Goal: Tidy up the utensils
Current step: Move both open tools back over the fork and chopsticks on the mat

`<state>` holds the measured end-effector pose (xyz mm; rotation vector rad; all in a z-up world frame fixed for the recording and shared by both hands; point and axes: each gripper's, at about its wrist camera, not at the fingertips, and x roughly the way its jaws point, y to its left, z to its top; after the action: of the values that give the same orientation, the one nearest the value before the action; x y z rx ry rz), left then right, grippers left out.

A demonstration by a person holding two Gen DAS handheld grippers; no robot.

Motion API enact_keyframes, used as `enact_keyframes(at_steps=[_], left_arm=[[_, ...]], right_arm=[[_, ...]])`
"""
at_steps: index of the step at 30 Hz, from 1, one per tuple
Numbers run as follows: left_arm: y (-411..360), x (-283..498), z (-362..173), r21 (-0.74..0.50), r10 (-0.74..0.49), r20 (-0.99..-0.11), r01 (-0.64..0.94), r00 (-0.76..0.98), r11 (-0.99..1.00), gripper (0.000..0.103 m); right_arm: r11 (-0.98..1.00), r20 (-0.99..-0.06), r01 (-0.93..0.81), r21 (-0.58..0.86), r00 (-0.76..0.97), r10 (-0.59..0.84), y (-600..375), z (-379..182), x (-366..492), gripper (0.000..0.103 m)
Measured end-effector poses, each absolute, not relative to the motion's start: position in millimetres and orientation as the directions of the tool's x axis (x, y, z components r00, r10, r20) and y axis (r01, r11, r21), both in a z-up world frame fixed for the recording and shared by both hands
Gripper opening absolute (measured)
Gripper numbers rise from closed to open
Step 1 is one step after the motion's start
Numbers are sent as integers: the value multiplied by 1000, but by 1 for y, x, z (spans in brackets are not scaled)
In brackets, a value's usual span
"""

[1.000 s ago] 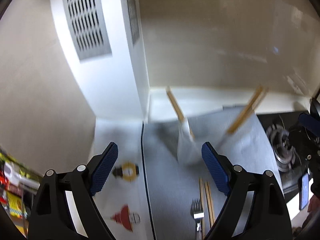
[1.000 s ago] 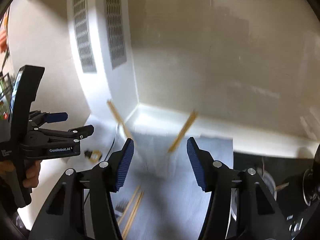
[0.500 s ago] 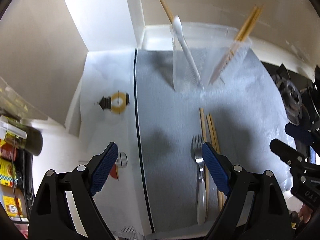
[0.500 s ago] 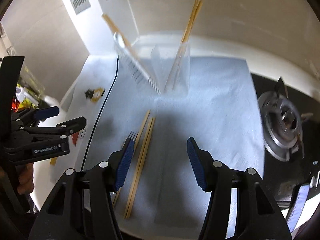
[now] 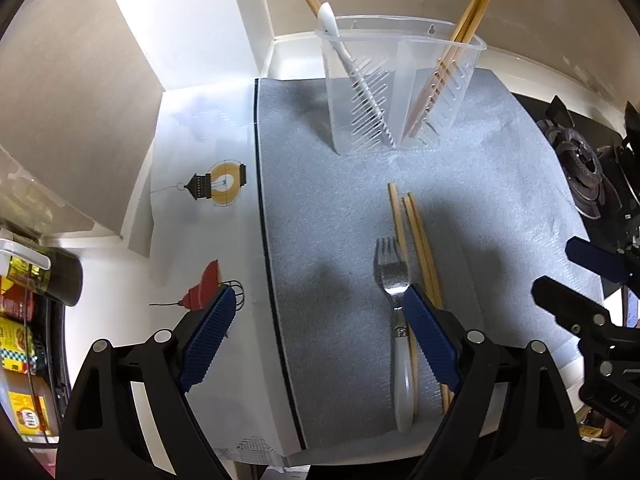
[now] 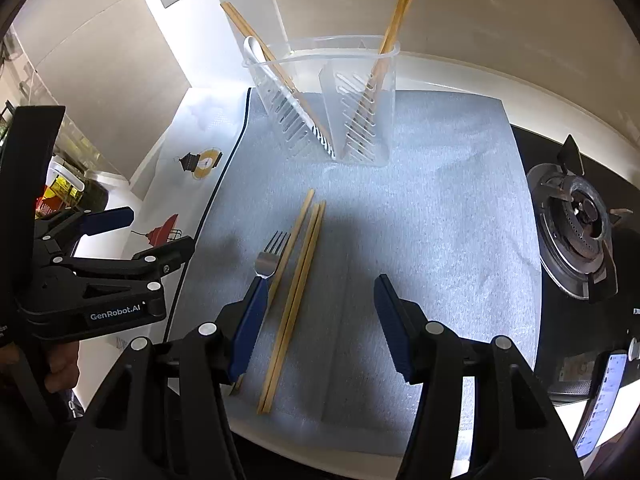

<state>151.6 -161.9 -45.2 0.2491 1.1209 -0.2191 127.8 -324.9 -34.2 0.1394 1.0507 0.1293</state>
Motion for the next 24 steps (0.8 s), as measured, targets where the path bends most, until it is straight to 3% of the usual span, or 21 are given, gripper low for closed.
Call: enact_keyframes(at_steps=[7, 9, 11, 14, 17, 24], left_arm=[[-143, 158, -53, 93, -14, -915, 245, 403, 965, 83], [-138, 160, -56, 93, -5, -917, 227, 398, 969, 83], [-133, 162, -57, 92, 1, -920, 214, 392, 973, 83], [-126, 164, -60, 95, 12, -922, 194, 387, 976, 83], [-120, 165, -63, 96, 23, -925, 175, 380, 980, 83], [-104, 166, -70, 94, 40, -932, 134, 361, 987, 83]], right_arm=[[981, -860, -39, 192, 475, 187, -322, -40, 134, 55], [978, -860, -43, 202, 471, 198, -320, -45, 140, 50], [976, -866, -44, 212, 455, 209, -319, -52, 148, 35], [971, -881, -39, 237, 413, 232, -317, -69, 168, 20], [967, -897, -19, 252, 370, 241, -315, -90, 191, 15], [975, -929, -24, 222, 297, 219, -297, -122, 230, 14]])
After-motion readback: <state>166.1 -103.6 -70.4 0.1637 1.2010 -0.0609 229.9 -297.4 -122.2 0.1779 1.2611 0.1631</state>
